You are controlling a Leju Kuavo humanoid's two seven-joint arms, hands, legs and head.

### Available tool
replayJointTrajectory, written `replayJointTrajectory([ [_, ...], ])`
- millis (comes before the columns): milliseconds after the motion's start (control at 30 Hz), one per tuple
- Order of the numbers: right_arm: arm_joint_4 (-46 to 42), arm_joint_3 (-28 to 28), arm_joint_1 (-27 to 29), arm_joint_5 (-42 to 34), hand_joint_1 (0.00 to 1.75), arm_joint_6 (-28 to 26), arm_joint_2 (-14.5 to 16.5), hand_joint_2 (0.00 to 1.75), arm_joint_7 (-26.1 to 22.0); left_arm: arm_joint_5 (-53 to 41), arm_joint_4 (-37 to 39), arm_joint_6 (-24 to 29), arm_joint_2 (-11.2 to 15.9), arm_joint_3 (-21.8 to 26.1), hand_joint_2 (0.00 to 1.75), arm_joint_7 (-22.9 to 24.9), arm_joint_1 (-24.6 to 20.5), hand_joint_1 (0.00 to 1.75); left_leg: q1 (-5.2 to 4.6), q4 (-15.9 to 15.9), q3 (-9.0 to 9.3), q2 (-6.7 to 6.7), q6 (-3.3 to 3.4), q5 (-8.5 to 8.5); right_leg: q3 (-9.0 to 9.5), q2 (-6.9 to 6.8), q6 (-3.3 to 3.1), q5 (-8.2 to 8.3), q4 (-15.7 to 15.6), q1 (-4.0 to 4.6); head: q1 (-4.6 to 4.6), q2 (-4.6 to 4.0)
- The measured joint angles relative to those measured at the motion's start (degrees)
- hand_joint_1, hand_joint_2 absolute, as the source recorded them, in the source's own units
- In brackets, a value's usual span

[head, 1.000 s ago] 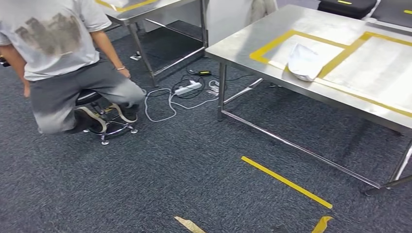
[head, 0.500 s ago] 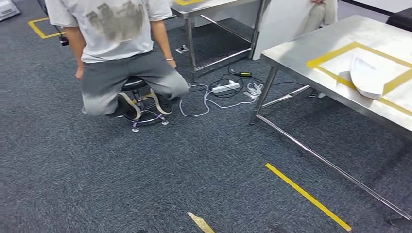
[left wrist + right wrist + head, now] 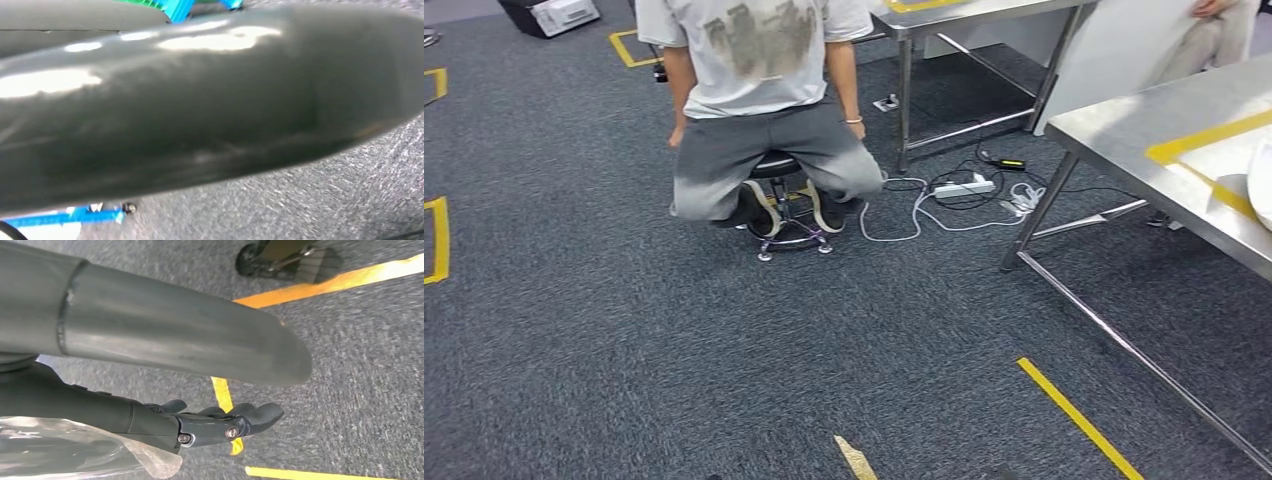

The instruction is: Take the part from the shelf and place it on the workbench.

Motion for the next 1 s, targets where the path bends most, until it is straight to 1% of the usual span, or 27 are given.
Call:
replayJointTrajectory([
  [33, 0.0, 0.0, 0.1, 0.1, 0.00, -0.3, 0.0, 0.00, 0.3, 0.1, 0.0, 0.0, 0.0, 0.0, 0.00, 0.1, 0.0, 0.00, 0.16, 3.4, -1.49, 0.41, -0.21, -1.35, 0.00, -1.01, -0.05, -0.07, 0.0, 0.07, 0.01, 0.00],
  [67, 0.0, 0.0, 0.1, 0.2, 0.00, -0.4, 0.0, 0.00, 0.5, 0.2, 0.0, 0.0, 0.0, 0.1, 0.00, 0.3, 0.0, 0.00, 0.31, 5.3, -2.24, 0.60, -0.36, -1.74, 0.00, -1.94, -0.08, -0.14, 0.0, 0.10, 0.01, 0.00],
  [100, 0.0, 0.0, 0.0, 0.3, 0.00, -0.6, 0.0, 0.00, 0.5, 0.3, 0.0, 0.0, 0.0, 0.1, 0.00, 0.6, 0.2, 0.00, 0.44, 5.0, -1.94, 0.78, -0.45, -1.00, 0.04, -2.74, -0.04, -0.21, 0.0, 0.11, -0.01, 0.00],
  [133, 0.0, 0.0, -0.1, 0.3, 0.00, -0.6, 0.1, 0.00, 0.5, 0.4, 0.0, 0.0, 0.0, 0.2, 0.00, 0.8, 0.3, 0.00, 0.53, 2.5, -0.58, 1.13, -0.45, 0.64, 0.15, -3.47, 0.04, -0.30, 0.1, 0.12, -0.02, 0.00],
  [167, 0.0, 0.0, -0.1, 0.4, 0.00, -0.6, 0.2, 0.00, 0.5, 0.5, 0.0, -0.1, 0.0, 0.3, 0.00, 1.0, 0.4, 0.00, 0.52, -1.4, 1.51, 2.02, -0.36, 2.67, 0.33, -4.14, 0.17, -0.43, 0.1, 0.13, -0.02, 0.00],
  [200, 0.0, 0.0, -0.1, 0.5, 0.00, -0.7, 0.3, 0.00, 0.5, 0.6, 0.0, -0.1, 0.0, 0.4, 0.00, 1.1, 0.4, 0.00, 0.26, -5.3, 3.54, 3.53, -0.17, 4.04, 0.50, -4.80, 0.40, -0.61, 0.1, 0.27, -0.03, 0.00],
  [233, 0.0, 0.0, -0.1, 0.6, 0.00, -0.7, 0.3, 0.00, 0.4, 0.7, 0.0, -0.2, 0.0, 0.5, 0.00, 1.1, 0.3, 0.00, 0.02, -8.3, 5.01, 4.83, 0.14, 4.87, 0.64, -5.43, 0.65, -0.79, 0.2, 0.42, -0.02, 0.01],
  [267, 0.0, 0.0, -0.1, 0.8, 0.00, -0.7, 0.4, 0.00, 0.4, 0.9, 0.0, -0.2, 0.0, 0.6, 0.00, 1.1, 0.2, 0.00, -0.23, -10.0, 5.75, 5.75, 0.47, 5.06, 0.73, -6.07, 0.90, -0.96, 0.2, 0.57, 0.07, 0.01],
  [300, 0.0, 0.0, -0.2, 0.9, 0.00, -0.7, 0.4, 0.00, 0.4, 1.0, 0.0, -0.3, 0.0, 0.7, 0.00, 1.1, 0.2, 0.00, -0.49, -10.4, 5.77, 5.93, 0.80, 4.79, 0.80, -6.71, 1.15, -1.10, 0.3, 0.69, 0.15, 0.01],
  [333, 0.0, 0.0, -0.3, 1.0, 0.00, -0.7, 0.5, 0.00, 0.6, 1.0, 0.0, -0.4, 0.0, 0.8, 0.00, 1.1, 0.2, 0.00, -0.49, -10.4, 5.62, 5.29, 1.18, 4.83, 0.93, -7.34, 1.39, -1.20, 0.3, 0.69, 0.20, 0.01],
  [367, 0.0, 0.0, -0.4, 1.0, 0.00, -0.7, 0.5, 0.00, 0.7, 1.1, 0.0, -0.6, 0.1, 1.0, 0.00, 1.1, 0.4, 0.00, -0.44, -10.5, 5.58, 4.63, 1.53, 4.93, 0.93, -7.17, 1.71, -1.52, 0.4, 0.60, 0.28, 0.00],
  [400, 0.0, 0.0, -0.6, 1.0, 0.00, -0.7, 0.5, 0.00, 0.8, 1.1, 0.0, -0.8, 0.1, 1.1, 0.00, 1.1, 0.4, 0.00, -0.34, -10.7, 5.60, 4.00, 1.93, 5.05, 0.63, -6.10, 2.01, -2.19, 1.2, 0.47, 0.38, 0.01],
  [433, 0.0, 0.0, -0.7, 1.0, 0.00, -0.7, 0.5, 0.00, 0.9, 1.1, 0.0, -0.9, 0.1, 1.3, 0.00, 1.1, 0.4, 0.00, -0.20, -10.8, 5.65, 3.36, 2.33, 5.20, -0.26, -4.49, 2.26, -3.41, 3.1, 0.34, 0.51, 0.01],
  [467, 0.0, 0.0, -0.7, 1.0, 0.00, -0.7, 0.5, 0.00, 0.9, 1.1, 0.0, -1.0, 0.2, 1.3, 0.00, 1.1, 0.3, 0.00, -0.09, -10.9, 5.67, 2.71, 2.64, 5.30, -1.81, -2.60, 2.42, -5.07, 6.2, 0.21, 0.67, 0.01],
  [500, 0.0, 0.0, -0.6, 1.0, 0.00, -0.6, 0.5, 0.00, 0.9, 1.1, 0.0, -1.0, 0.2, 1.4, 0.00, 1.1, 0.2, 0.00, -0.08, -10.9, 5.63, 1.99, 2.86, 5.32, -3.79, -1.30, 2.47, -6.79, 10.2, 0.18, 0.79, 0.01],
  [533, 0.0, 0.0, -0.5, 1.0, 0.00, -0.5, 0.5, 0.00, 1.0, 1.1, 0.0, -1.1, 0.2, 1.4, 0.00, 1.1, 0.1, 0.00, -0.12, -10.9, 5.62, 1.19, 3.00, 5.33, -5.84, -0.71, 2.50, -8.07, 14.0, 0.17, 0.82, 0.00],
  [567, 0.0, 0.0, -0.4, 1.0, 0.00, -0.4, 0.5, 0.00, 1.0, 1.1, 0.0, -1.1, 0.2, 1.4, 0.00, 1.2, 0.1, 0.00, -0.15, -10.8, 5.66, 0.37, 3.03, 5.33, -7.32, -0.48, 2.51, -8.40, 16.5, 0.18, 0.81, 0.00],
  [600, 0.0, 0.0, -0.3, 1.0, 0.00, -0.4, 0.5, 0.00, 1.0, 1.1, 0.0, -1.1, 0.2, 1.5, 0.00, 1.4, 0.2, 0.00, -0.18, -10.8, 5.72, -0.46, 3.03, 5.32, -7.92, -0.35, 2.48, -7.62, 16.9, 0.19, 0.81, 0.00],
  [633, 0.0, 0.0, -0.3, 1.0, 0.00, -0.4, 0.5, 0.00, 1.0, 1.1, 0.0, -1.0, 0.2, 1.5, 0.00, 1.6, 0.2, 0.00, -0.18, -10.8, 5.80, -1.31, 3.01, 5.30, -7.41, -0.16, 2.40, -5.75, 15.0, 0.17, 0.81, 0.00],
  [667, 0.0, 0.0, -0.3, 1.0, 0.00, -0.4, 0.5, 0.00, 1.0, 1.1, 0.0, -1.0, 0.2, 1.5, 0.00, 1.8, 0.2, 0.00, -0.16, -10.7, 5.87, -2.10, 2.94, 5.26, -6.15, 0.33, 2.31, -3.40, 11.6, 0.13, 0.81, 0.00],
  [700, 0.0, 0.0, -0.4, 1.0, 0.00, -0.4, 0.5, 0.00, 1.0, 1.1, 0.0, -1.0, 0.2, 1.5, 0.00, 1.9, 0.2, 0.00, -0.11, -10.6, 5.88, -2.82, 2.83, 5.18, -4.69, 1.42, 2.22, -1.44, 8.0, 0.05, 0.83, 0.00],
  [733, 0.0, 0.0, -0.4, 1.0, 0.00, -0.4, 0.5, 0.00, 1.0, 1.1, 0.0, -1.0, 0.1, 1.5, 0.00, 2.0, 0.1, 0.00, -0.12, -10.3, 5.72, -3.59, 2.61, 5.07, -3.22, 2.62, 2.11, -0.34, 4.7, -0.09, 0.81, 0.00],
  [800, 0.0, 0.0, -0.5, 0.9, 0.00, -0.4, 0.5, 0.00, 1.0, 1.1, 0.0, -1.0, 0.1, 1.5, 0.00, 2.0, 0.1, 0.00, -0.01, -9.9, 5.15, -4.80, 1.97, 5.08, -1.80, 4.13, 1.83, -0.22, 2.0, -0.16, 0.77, 0.01],
  [833, 0.0, 0.0, -0.5, 0.9, 0.00, -0.3, 0.5, 0.00, 1.0, 1.1, 0.0, -1.0, 0.2, 1.5, 0.00, 2.0, 0.1, 0.00, 0.03, -9.8, 4.87, -5.44, 1.60, 5.18, -1.51, 3.95, 1.63, -0.40, 1.6, -0.12, 0.74, 0.01],
  [867, 0.0, 0.0, -0.6, 0.9, 0.00, -0.3, 0.5, 0.00, 1.0, 1.1, 0.1, -1.0, 0.2, 1.5, 0.00, 2.0, 0.2, 0.00, 0.10, -9.8, 4.71, -5.53, 1.28, 5.19, -1.43, 3.40, 1.35, -0.27, 1.6, -0.13, 0.73, 0.01],
  [933, 0.0, 0.0, -0.6, 0.9, 0.00, -0.3, 0.5, 0.00, 1.0, 1.1, 0.1, -1.0, 0.2, 1.5, 0.00, 1.9, 0.3, 0.00, 0.01, -7.9, 3.85, -3.40, 0.67, 3.84, -1.15, 2.05, 0.72, -0.12, 1.2, -0.24, 0.47, 0.01],
  [1000, 0.0, 0.0, -0.5, 0.9, 0.00, -0.3, 0.5, 0.00, 0.9, 1.1, 0.1, -1.0, 0.2, 1.5, 0.00, 1.9, 0.1, 0.00, -0.01, -2.0, 1.17, -0.43, 0.13, 0.56, -0.89, 0.32, 0.25, -0.20, 1.0, -0.22, 0.18, 0.00],
])
